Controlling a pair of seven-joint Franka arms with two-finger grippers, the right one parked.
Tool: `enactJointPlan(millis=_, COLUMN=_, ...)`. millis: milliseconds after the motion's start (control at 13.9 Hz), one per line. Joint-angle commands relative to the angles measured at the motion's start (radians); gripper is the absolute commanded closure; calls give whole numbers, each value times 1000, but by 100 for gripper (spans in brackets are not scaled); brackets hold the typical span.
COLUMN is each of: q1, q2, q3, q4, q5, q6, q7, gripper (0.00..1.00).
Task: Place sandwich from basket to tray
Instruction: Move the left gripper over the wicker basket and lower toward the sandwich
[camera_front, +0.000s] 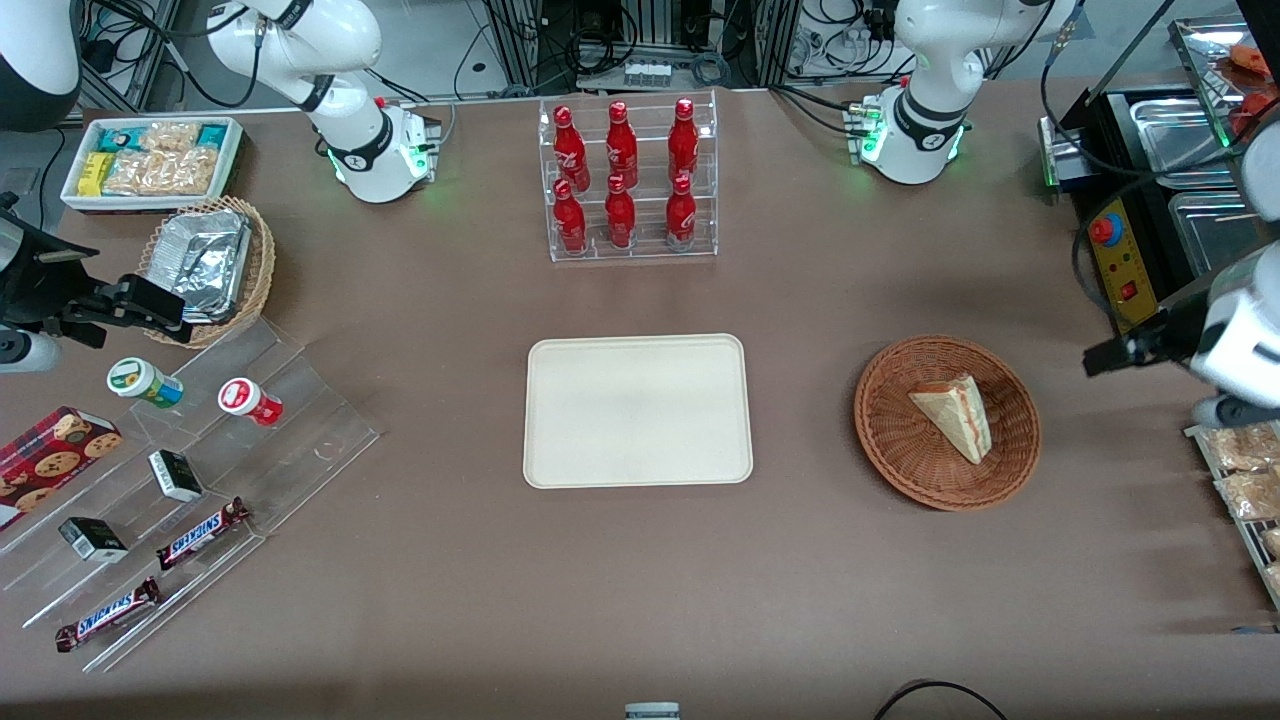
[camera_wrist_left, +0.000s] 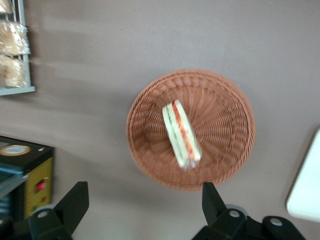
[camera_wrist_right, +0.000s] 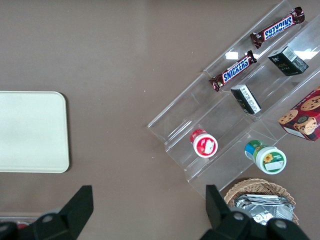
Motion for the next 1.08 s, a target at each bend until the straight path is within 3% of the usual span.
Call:
enactJointPlan(millis=0, q1=11, q2=-9, q3=-8, q4=-142, q5=-17, q6=153, q7=-135, gripper=0)
enactJointPlan(millis=360, q1=-45, q2=41, q3=-14, q4=-285, q5=0, q6=377, q7=-451, gripper=0)
enactJointPlan(millis=793, q1=-56, q2=-29, q3=-14, q4=-572, q5=2, q6=673, q7=-513, gripper=0)
enactJointPlan(millis=1009, q1=-61, q2=-20, q3=-16, q4=-604, q5=2, q6=736, q7=-576, gripper=0)
